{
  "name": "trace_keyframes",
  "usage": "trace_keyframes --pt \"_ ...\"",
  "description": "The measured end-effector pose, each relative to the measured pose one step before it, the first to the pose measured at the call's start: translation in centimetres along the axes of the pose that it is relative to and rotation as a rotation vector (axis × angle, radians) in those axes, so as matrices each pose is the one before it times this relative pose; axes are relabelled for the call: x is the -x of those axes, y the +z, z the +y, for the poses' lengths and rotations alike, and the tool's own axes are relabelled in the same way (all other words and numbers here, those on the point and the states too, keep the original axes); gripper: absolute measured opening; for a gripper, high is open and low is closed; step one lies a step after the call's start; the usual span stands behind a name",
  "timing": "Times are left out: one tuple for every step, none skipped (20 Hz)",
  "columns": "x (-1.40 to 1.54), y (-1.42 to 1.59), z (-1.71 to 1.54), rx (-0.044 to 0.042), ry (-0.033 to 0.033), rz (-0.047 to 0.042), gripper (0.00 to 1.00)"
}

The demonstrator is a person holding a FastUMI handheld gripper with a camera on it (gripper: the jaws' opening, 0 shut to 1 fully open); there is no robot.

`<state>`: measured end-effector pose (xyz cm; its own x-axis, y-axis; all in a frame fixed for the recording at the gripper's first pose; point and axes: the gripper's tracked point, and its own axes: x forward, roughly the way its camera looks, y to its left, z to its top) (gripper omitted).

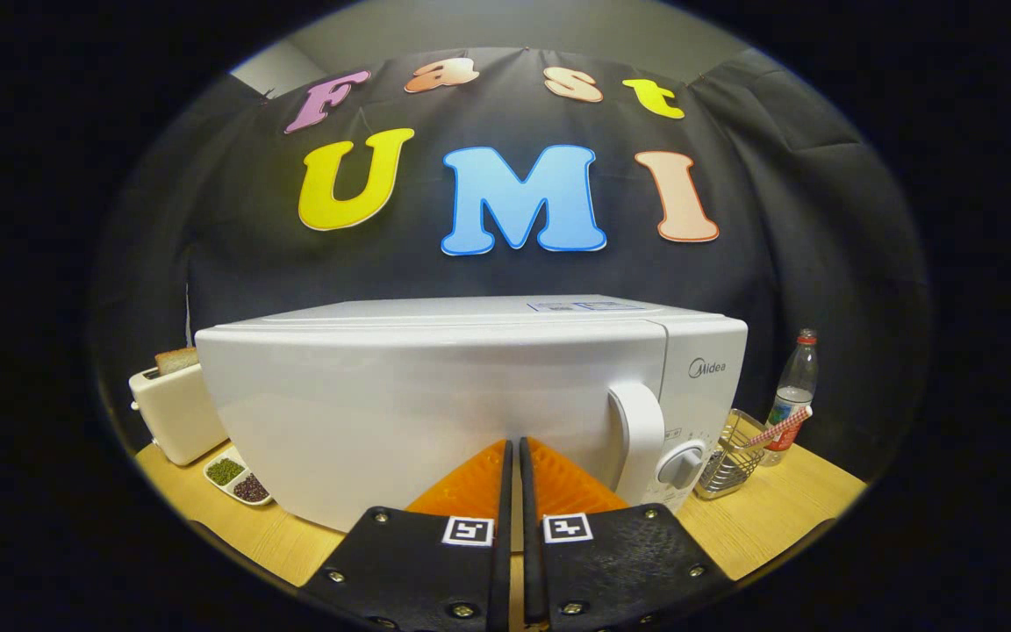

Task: Open the microwave, put the food inside, and close the microwave door.

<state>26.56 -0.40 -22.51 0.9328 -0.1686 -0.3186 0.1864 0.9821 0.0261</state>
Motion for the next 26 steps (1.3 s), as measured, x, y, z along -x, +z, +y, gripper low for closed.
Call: trace_keyframes --pt "0.105 -0.238 -0.172 -0.01112 0.00296 0.02053 0.06" --pt "0.160 -0.508 -0.419 -0.00511 -0.00199 0.02483 0.06" --pt "0.287 -0.318 -0.476 -0.00547 0.00248 0.01278 0.06" --pt "0.508 -0.042 -0.513 -0.00419 -0.00359 0.00330 0.07" --pt "0.613 -0.001 -0.784 0.00273 -0.01455 -0.00196 0.07" --pt "0.846 0.347 -0.603 0.01213 -0.01055 -0.01202 0.06" --pt "0.863 0.728 0.009 0.01326 0.01233 -0.02483 0.07" --pt "0.843 0.791 0.098 0.01599 0.01266 -0.02182 0.07" --pt "0.902 0.622 -0.131 0.01076 0.01129 -0.01400 0.07" --pt "0.967 0.826 0.092 -0.00295 0.01719 -0.01391 0.07" --pt "0.866 0.808 0.111 -0.00906 0.01166 -0.01625 0.06" --pt "0.909 0.893 0.348 -0.00428 0.01570 -0.01668 0.06" --pt "0.770 0.773 0.403 -0.00097 0.01809 -0.01441 0.06" --pt "0.823 0.760 0.542 -0.00441 0.01782 -0.00967 0.06" --pt "0.897 0.565 0.696 -0.00585 0.02254 -0.00188 0.06" --pt "1.174 0.486 0.645 0.00173 0.01855 -0.00264 0.07" --pt "1.479 0.589 0.787 -0.00437 0.02839 -0.00605 0.06" --pt "1.581 0.474 1.053 -0.01014 0.04098 -0.00754 0.07" --pt "1.783 0.651 0.734 -0.01539 0.02919 -0.01601 0.07" --pt "1.670 0.711 0.624 -0.00969 0.03219 -0.01614 0.07" --pt "1.455 0.777 -0.135 -0.00513 0.00553 -0.02590 0.06" --pt "1.250 0.735 -0.585 0.00536 -0.00940 -0.02001 0.06" --pt "1.116 0.139 -0.720 0.00365 -0.00696 -0.01123 0.06" --pt "0.934 0.203 -0.336 -0.00257 -0.00010 -0.00136 0.06" --pt "0.861 0.516 -0.453 -0.00026 -0.00282 -0.00052 0.06" --pt "0.936 0.873 -0.327 -0.00429 -0.00490 -0.01480 0.06"
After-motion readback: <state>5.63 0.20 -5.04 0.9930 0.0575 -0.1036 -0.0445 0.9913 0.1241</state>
